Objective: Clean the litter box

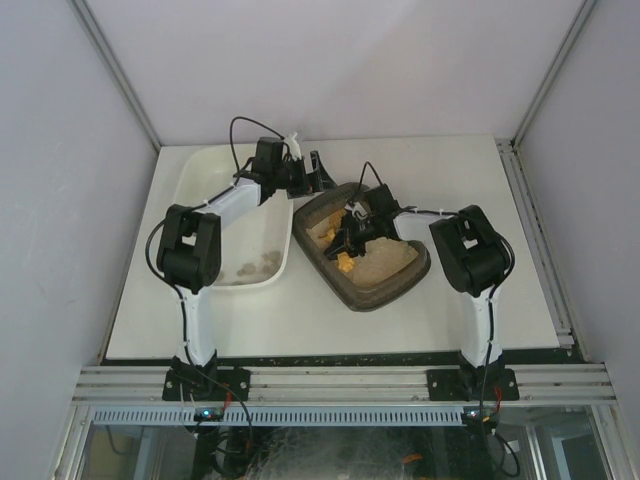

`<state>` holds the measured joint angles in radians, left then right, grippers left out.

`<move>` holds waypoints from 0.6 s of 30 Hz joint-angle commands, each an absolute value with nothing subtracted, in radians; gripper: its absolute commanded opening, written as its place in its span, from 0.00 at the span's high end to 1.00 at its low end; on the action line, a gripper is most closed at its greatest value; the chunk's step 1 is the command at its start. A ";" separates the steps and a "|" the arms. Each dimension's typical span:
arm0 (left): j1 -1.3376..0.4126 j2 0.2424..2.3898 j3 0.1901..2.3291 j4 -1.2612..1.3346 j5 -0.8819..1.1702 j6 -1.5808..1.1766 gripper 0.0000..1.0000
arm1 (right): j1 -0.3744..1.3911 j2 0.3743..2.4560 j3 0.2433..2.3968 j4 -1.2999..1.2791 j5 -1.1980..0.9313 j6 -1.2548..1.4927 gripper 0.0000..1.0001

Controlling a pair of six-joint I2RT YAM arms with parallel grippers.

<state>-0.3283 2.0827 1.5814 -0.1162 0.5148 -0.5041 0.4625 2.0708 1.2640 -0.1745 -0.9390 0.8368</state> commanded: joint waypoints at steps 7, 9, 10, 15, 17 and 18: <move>-0.323 2.075 1.572 -0.226 0.496 -0.486 0.00 | 0.497 2.074 1.003 0.813 -0.970 1.247 1.00; -0.324 2.072 1.565 -0.222 0.500 -0.485 0.00 | 0.494 2.090 0.965 0.980 -0.955 1.315 1.00; -0.323 2.072 1.563 -0.221 0.502 -0.484 0.00 | 0.493 2.101 0.946 1.052 -0.946 1.343 1.00; -0.323 2.073 1.554 -0.218 0.511 -0.484 0.00 | 0.486 2.190 0.904 1.353 -0.952 1.506 1.00; -0.323 2.070 1.549 -0.218 0.511 -0.482 0.00 | 0.481 2.207 0.901 1.383 -0.969 1.547 1.00; -0.323 2.069 1.548 -0.217 0.510 -0.481 0.00 | 0.479 2.204 0.900 1.341 -0.982 1.532 1.00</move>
<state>-0.3267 2.0800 1.5810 -0.1211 0.5201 -0.5034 0.4812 2.1246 0.9367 0.9531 -0.9455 1.3750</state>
